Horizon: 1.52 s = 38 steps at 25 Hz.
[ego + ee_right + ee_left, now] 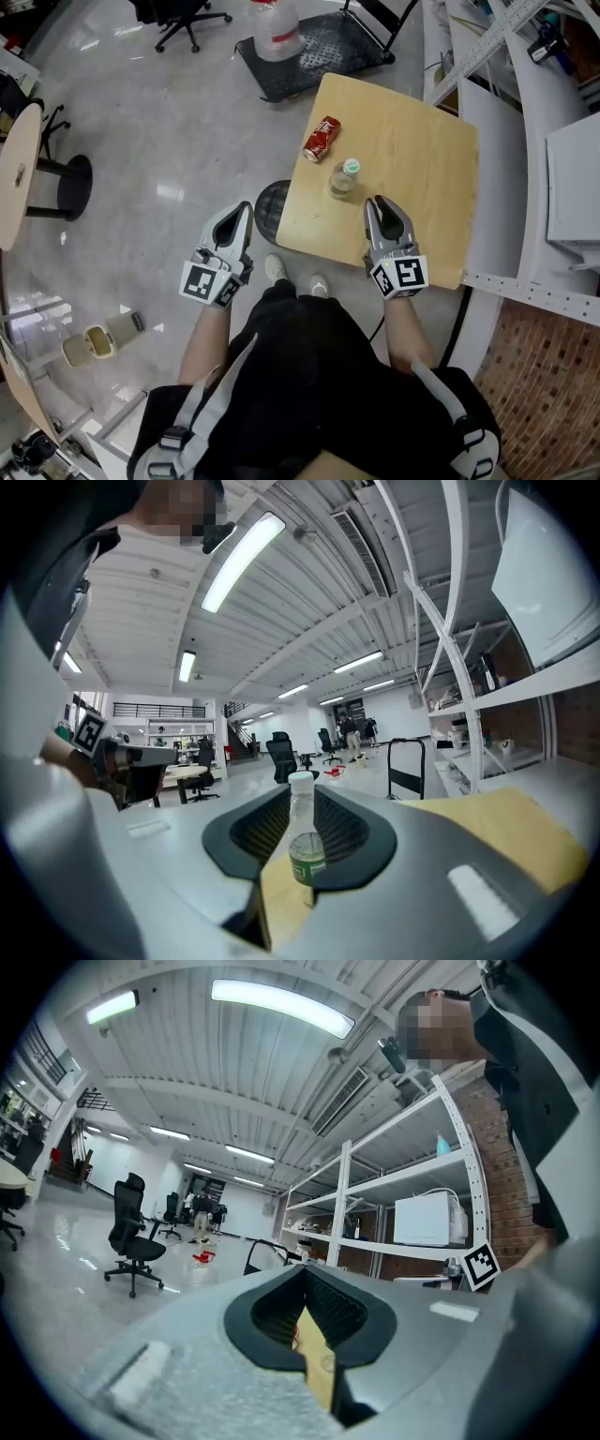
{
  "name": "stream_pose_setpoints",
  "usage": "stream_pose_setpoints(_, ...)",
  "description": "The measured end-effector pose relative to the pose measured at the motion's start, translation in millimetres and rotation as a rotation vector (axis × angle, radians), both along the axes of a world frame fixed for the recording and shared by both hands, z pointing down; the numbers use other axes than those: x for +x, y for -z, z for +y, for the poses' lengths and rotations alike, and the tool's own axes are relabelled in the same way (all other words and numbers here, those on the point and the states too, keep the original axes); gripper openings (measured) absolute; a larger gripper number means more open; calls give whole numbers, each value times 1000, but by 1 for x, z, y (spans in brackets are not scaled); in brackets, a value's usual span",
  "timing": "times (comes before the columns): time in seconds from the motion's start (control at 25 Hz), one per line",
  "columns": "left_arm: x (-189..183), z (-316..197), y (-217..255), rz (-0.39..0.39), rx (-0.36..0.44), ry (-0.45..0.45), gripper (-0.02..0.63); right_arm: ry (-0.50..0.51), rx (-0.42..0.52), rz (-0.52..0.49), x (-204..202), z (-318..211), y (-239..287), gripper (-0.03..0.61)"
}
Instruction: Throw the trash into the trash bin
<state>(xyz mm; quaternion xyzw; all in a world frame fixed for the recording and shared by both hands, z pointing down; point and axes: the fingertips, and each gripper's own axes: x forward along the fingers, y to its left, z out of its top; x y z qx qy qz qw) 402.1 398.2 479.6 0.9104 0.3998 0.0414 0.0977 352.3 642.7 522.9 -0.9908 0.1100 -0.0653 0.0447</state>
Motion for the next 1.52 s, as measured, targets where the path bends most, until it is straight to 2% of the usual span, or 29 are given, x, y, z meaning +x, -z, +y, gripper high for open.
stream_pose_setpoints(0.2, 15, 3, -14, -41, -4, -36, 0, -44, -23, -65, 16, 5, -26, 119)
stream_pose_setpoints(0.4, 18, -11, -37, -94, 9, -28, 0, -56, -1, -151, 39, -1, -66, 340)
stream_pose_setpoints(0.52, 24, -11, -36, -96, -5, -40, 2, -49, -8, -186, 54, -7, -83, 426)
stream_pose_setpoints(0.64, 32, -13, -40, -111, -6, -43, 0, -38, -32, -206, 65, -14, -95, 432)
stream_pose_setpoints(0.8, 36, -18, -55, -137, 49, -45, 2, -27, -58, -217, 77, -20, -106, 434)
stream_pose_setpoints(1.16, 34, -36, -56, -159, 52, -12, 1, -33, -67, -213, 99, -27, -113, 437)
stream_pose_setpoints(1.2, 33, -38, -55, -157, 53, -5, 1, -39, -69, -213, 101, -27, -113, 429)
stream_pose_setpoints(1.24, 31, -39, -53, -153, 52, 3, 1, -47, -67, -214, 101, -25, -112, 326)
stream_pose_setpoints(1.52, 13, -46, -43, -129, 34, 48, 0, -29, -65, -176, 90, -27, -93, 321)
